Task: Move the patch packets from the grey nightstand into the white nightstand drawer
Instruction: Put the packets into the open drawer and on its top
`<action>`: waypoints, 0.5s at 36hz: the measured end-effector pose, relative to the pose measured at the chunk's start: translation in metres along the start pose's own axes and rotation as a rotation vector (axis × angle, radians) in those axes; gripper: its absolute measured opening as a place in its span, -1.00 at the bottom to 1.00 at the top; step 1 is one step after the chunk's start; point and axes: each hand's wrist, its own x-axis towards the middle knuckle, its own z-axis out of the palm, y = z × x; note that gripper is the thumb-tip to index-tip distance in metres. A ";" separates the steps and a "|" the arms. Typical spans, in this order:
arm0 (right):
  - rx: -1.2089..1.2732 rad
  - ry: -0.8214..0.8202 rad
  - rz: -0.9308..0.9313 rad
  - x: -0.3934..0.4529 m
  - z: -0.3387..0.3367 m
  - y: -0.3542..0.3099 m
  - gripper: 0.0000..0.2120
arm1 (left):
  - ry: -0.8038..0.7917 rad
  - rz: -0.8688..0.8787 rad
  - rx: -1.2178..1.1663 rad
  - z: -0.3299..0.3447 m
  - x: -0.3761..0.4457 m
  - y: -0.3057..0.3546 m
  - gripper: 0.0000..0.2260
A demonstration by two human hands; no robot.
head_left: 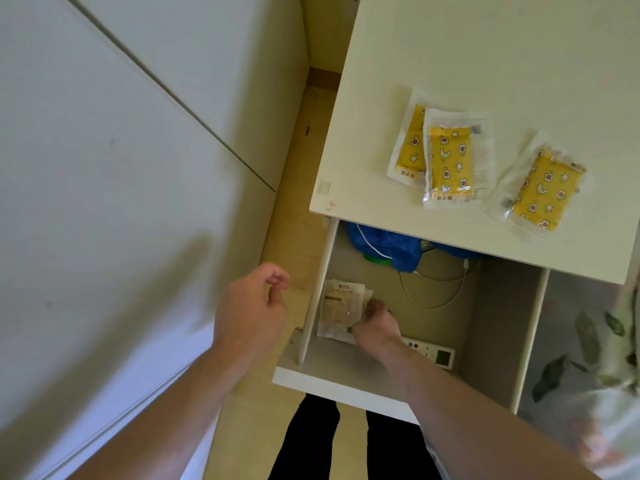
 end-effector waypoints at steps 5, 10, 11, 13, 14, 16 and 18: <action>0.014 -0.045 -0.071 -0.004 0.007 0.000 -0.57 | -0.006 0.047 0.007 -0.004 0.005 0.010 -0.83; 0.039 -0.057 -0.092 -0.010 -0.008 0.002 -0.47 | -0.050 0.111 0.023 -0.012 0.010 0.028 -0.80; 0.051 -0.057 -0.097 -0.014 -0.013 0.001 -0.44 | -0.052 0.137 0.029 -0.015 0.010 0.035 -0.81; 0.072 -0.020 -0.121 -0.026 -0.027 -0.001 -0.40 | -0.034 0.191 0.022 -0.023 0.010 0.054 -0.84; 0.091 0.004 -0.148 -0.033 -0.035 -0.002 -0.42 | -0.018 0.221 0.010 -0.027 0.010 0.066 -0.86; 0.178 0.044 -0.212 -0.050 -0.053 -0.005 -0.47 | 0.013 0.282 -0.014 -0.036 0.009 0.093 -0.87; 0.274 0.094 -0.285 -0.071 -0.076 -0.010 -0.54 | 0.026 0.326 -0.040 -0.041 0.010 0.123 -0.86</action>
